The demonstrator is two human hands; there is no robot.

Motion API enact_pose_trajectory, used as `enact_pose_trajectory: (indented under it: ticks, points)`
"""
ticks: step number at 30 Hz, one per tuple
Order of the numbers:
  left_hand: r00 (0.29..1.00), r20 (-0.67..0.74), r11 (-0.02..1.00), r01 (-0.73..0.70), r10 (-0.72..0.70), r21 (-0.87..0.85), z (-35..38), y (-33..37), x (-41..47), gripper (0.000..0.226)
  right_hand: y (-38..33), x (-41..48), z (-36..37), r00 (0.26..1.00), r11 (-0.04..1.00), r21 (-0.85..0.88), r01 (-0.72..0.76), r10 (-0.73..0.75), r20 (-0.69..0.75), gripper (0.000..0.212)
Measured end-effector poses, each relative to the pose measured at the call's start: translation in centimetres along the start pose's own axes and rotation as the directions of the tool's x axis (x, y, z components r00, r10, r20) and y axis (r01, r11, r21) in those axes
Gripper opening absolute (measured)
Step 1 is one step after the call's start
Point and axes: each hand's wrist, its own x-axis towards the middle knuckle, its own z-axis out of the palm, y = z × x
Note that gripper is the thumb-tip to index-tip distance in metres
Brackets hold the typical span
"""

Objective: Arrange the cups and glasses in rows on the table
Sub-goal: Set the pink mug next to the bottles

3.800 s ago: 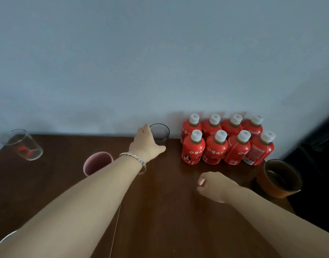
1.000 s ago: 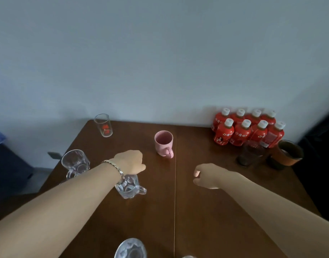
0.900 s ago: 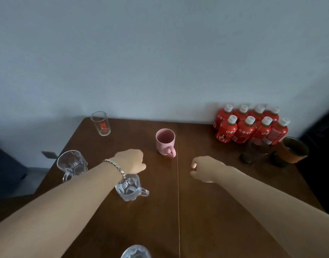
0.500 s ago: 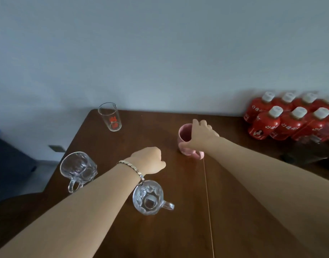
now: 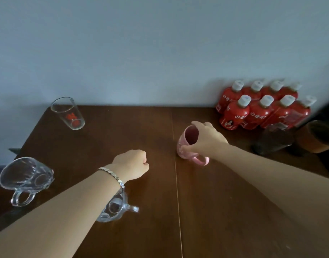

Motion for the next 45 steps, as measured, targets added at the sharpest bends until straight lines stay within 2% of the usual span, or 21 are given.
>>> enact_pose_trajectory:
  ticks: [5,11,22,24,27,29,31,33,36,38,41,45]
  points:
    - [0.999,0.014,0.999,-0.040,0.040,0.031,0.7,2.9,0.3,0.027,6.1,0.1,-3.5,0.992,0.993,-0.046,-0.109,0.106,-0.062,0.086]
    - [0.998,0.043,0.997,-0.058,0.055,0.053,1.4,4.7,0.1,0.027,9.1,1.4,-4.5,0.981,0.985,0.024,-0.173,0.175,-0.088,0.079]
    - [1.000,0.023,0.998,-0.016,0.014,0.058,1.0,3.7,-2.3,0.028,8.3,1.3,-3.9,0.994,0.991,-0.076,-0.107,0.105,-0.022,0.090]
    - [1.000,0.005,0.999,0.001,-0.002,0.052,0.7,3.3,-3.2,0.027,8.0,0.6,-4.2,0.993,0.984,-0.139,-0.113,0.109,-0.035,0.094]
    - [0.999,-0.031,0.999,0.022,-0.021,0.046,0.0,2.2,-4.7,0.027,6.6,-1.1,-4.7,0.991,0.974,-0.224,-0.027,-0.002,-0.131,0.086]
    - [0.998,-0.057,0.998,0.044,-0.041,0.047,-0.5,1.1,-5.8,0.026,5.2,-2.5,-4.7,0.983,0.978,-0.197,0.068,-0.099,-0.153,0.076]
    - [0.995,-0.080,0.997,0.069,-0.066,0.040,-0.9,-0.3,-7.1,0.026,3.9,-4.0,-4.3,0.986,0.985,-0.114,0.132,-0.143,-0.086,0.068]
    - [0.992,-0.085,0.995,0.094,-0.092,0.018,-1.0,-1.6,-8.5,0.032,2.9,-5.7,-3.5,0.987,0.985,-0.077,0.156,-0.153,0.049,0.058]
    - [0.990,-0.052,0.991,0.133,-0.133,-0.011,0.0,-3.2,-10.5,0.058,2.1,-8.4,-1.7,0.948,0.975,-0.126,0.182,-0.140,0.286,0.048]
    - [0.987,-0.041,0.988,0.156,-0.156,-0.010,1.4,-4.1,-11.3,0.080,1.8,-9.8,-0.2,0.918,0.971,-0.150,0.185,-0.116,0.380,0.047]
    - [0.983,-0.062,0.984,0.166,-0.170,-0.070,3.6,-4.5,-12.0,0.095,2.3,-11.5,1.7,0.896,0.970,-0.171,0.173,-0.084,0.436,0.045]
    - [0.961,-0.177,0.975,0.197,-0.214,-0.105,4.6,-3.7,-11.8,0.090,4.0,-13.1,2.2,0.892,0.976,-0.173,0.135,-0.044,0.450,0.043]
